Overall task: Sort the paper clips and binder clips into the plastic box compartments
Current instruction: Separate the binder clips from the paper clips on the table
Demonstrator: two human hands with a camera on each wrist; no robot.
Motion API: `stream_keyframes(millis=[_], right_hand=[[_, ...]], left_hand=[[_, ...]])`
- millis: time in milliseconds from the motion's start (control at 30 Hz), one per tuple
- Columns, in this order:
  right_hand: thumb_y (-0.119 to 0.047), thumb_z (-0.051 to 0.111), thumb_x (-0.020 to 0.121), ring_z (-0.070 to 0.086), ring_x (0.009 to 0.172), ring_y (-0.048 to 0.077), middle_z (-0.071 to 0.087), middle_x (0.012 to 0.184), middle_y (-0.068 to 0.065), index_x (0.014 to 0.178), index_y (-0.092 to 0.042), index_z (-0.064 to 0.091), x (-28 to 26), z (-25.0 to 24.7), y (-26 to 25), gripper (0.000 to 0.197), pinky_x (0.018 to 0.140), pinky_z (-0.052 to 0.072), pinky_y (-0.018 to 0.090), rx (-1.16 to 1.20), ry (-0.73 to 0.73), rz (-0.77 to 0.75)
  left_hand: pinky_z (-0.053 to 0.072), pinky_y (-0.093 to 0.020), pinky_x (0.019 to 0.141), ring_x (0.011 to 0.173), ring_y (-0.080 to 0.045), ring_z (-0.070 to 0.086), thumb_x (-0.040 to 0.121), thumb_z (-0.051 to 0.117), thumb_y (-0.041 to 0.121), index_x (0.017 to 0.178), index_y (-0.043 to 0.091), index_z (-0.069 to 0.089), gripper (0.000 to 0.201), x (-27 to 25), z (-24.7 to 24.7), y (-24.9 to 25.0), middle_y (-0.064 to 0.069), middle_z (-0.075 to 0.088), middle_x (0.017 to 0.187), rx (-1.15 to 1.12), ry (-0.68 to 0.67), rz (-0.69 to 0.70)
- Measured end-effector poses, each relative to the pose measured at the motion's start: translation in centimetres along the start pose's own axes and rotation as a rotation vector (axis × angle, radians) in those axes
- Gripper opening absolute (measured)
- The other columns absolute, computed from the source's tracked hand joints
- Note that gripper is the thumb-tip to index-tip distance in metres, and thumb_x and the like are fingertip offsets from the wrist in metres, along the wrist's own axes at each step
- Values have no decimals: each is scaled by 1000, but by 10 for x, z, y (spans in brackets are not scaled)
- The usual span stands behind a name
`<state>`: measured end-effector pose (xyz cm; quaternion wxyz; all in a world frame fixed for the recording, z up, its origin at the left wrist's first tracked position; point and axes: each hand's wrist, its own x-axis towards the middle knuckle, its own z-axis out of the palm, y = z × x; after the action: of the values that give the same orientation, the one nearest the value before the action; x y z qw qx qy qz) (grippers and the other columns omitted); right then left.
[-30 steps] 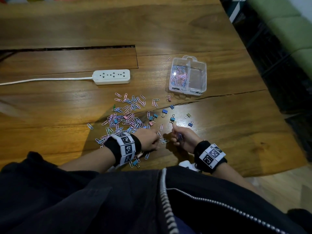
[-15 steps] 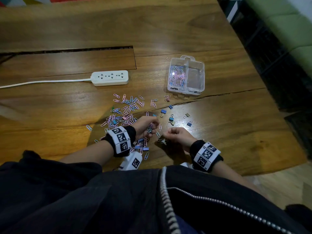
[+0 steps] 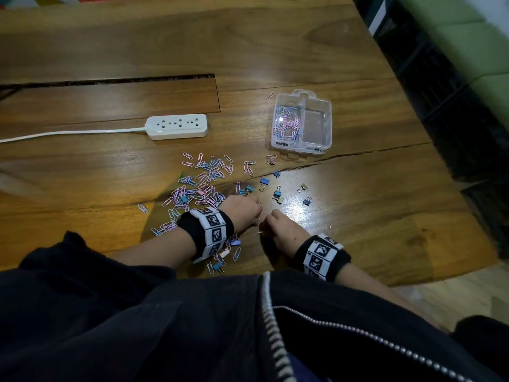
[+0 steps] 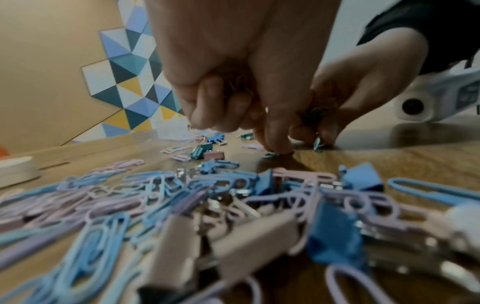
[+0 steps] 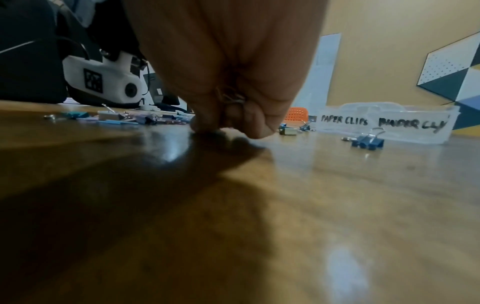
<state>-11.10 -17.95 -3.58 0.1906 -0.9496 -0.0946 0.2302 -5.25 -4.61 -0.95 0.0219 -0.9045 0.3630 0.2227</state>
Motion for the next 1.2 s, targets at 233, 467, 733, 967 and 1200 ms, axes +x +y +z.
stream_keyframes(millis=[233,467,733,967,1200], right_hand=[[-7,47,92,48,81,12,53,91,3,93,-6,54,-3,-13,4,7,65,42,14,437,127,187],[-1,39,92,39,51,6,52,67,0,81,-14,58,0,-33,9,26,42,32,13,1207,83,352],[-20,67,80,54,73,14,58,79,0,74,-17,51,-11,-23,7,17,72,45,28,732,-15,327],[-19,59,85,51,94,23,55,109,12,86,-13,51,-10,-11,1,10,78,37,26,153,-71,159],[-9,49,90,45,81,14,50,86,2,81,-13,46,-6,-22,-4,11,65,36,21,461,3,222]], left_hand=[[51,-37,88,106,-25,56,95,40,31,114,4,53,35,-3,3,-1,-11,53,117,-58,-83,-43],[50,-37,80,103,-30,59,93,42,24,109,-1,54,32,-7,5,1,-16,56,116,-86,-133,-102],[32,-17,41,43,-8,39,90,41,8,59,12,45,31,-11,-1,-28,3,47,53,-1166,24,-400],[29,-11,30,31,-7,41,80,36,-8,60,8,42,26,-20,0,-40,-7,45,58,-1588,-18,-429],[41,-21,55,56,-11,45,87,49,18,61,14,51,26,-23,7,-39,-1,48,63,-1001,-145,-236]])
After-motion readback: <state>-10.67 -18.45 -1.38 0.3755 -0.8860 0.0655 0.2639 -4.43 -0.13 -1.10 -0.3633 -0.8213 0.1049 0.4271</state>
